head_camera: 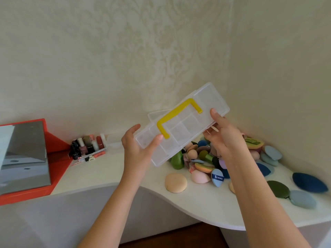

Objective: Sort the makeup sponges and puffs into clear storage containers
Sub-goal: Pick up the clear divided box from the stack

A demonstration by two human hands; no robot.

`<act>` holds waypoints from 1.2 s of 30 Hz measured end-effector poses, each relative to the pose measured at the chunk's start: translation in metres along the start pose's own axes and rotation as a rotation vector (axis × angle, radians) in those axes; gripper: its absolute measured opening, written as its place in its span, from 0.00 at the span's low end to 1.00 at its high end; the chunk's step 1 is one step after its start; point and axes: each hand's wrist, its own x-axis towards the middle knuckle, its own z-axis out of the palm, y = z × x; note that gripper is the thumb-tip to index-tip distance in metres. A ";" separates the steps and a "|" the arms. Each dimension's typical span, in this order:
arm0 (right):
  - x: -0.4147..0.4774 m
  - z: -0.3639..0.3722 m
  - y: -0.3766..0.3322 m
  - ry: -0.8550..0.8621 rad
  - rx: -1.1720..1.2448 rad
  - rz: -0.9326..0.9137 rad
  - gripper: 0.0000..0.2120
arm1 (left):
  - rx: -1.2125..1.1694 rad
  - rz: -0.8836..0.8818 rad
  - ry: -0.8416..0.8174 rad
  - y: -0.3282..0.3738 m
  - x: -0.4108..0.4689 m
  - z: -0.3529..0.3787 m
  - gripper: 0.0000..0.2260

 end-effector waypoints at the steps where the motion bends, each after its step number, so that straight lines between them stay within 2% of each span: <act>1: 0.000 0.002 0.000 0.003 0.001 -0.028 0.07 | 0.098 0.044 0.021 0.003 0.000 0.000 0.37; 3: 0.000 0.010 -0.001 0.003 -0.069 -0.095 0.08 | 0.307 0.229 0.045 0.008 0.001 0.001 0.43; 5: -0.002 0.022 -0.002 -0.009 -0.172 -0.156 0.10 | 0.549 0.355 -0.040 0.016 -0.001 0.005 0.51; 7: -0.007 0.037 -0.004 -0.028 -0.219 -0.203 0.13 | 0.818 0.400 -0.085 0.023 -0.001 0.011 0.60; 9: -0.011 0.049 -0.007 -0.029 -0.280 -0.260 0.18 | 0.873 0.369 -0.087 0.027 -0.002 0.014 0.61; 11: -0.015 0.057 -0.010 -0.056 -0.303 -0.293 0.19 | 0.779 0.367 -0.043 0.028 -0.001 0.013 0.59; 13: -0.018 0.061 -0.011 -0.128 -0.252 -0.277 0.14 | 0.677 0.349 0.025 0.030 0.000 0.011 0.56; 15: -0.024 0.060 -0.010 -0.224 -0.239 -0.222 0.09 | 0.478 0.237 0.031 0.033 0.005 0.010 0.54; 17: -0.029 0.052 -0.002 -0.319 -0.357 -0.153 0.08 | 0.180 0.099 -0.008 0.039 0.010 0.008 0.48; 20: -0.035 0.043 0.015 -0.390 -0.638 -0.139 0.08 | -0.169 -0.004 -0.030 0.037 0.016 0.004 0.39; 24: -0.044 0.046 0.027 -0.435 -0.866 -0.297 0.14 | -0.384 -0.112 -0.053 0.028 0.015 0.000 0.38; 26: -0.046 0.049 0.031 -0.463 -0.963 -0.367 0.17 | -0.472 -0.154 -0.083 0.027 0.015 -0.002 0.32; 30: -0.044 0.052 0.040 -0.382 -1.192 -0.479 0.19 | -0.524 -0.203 -0.124 0.018 0.016 -0.002 0.29; 34: -0.034 0.045 0.048 -0.325 -1.350 -0.474 0.17 | -0.331 -0.234 -0.108 0.015 0.017 0.006 0.48; 36: -0.031 0.039 0.052 -0.342 -1.362 -0.472 0.17 | -0.199 -0.196 -0.094 0.015 0.015 0.009 0.51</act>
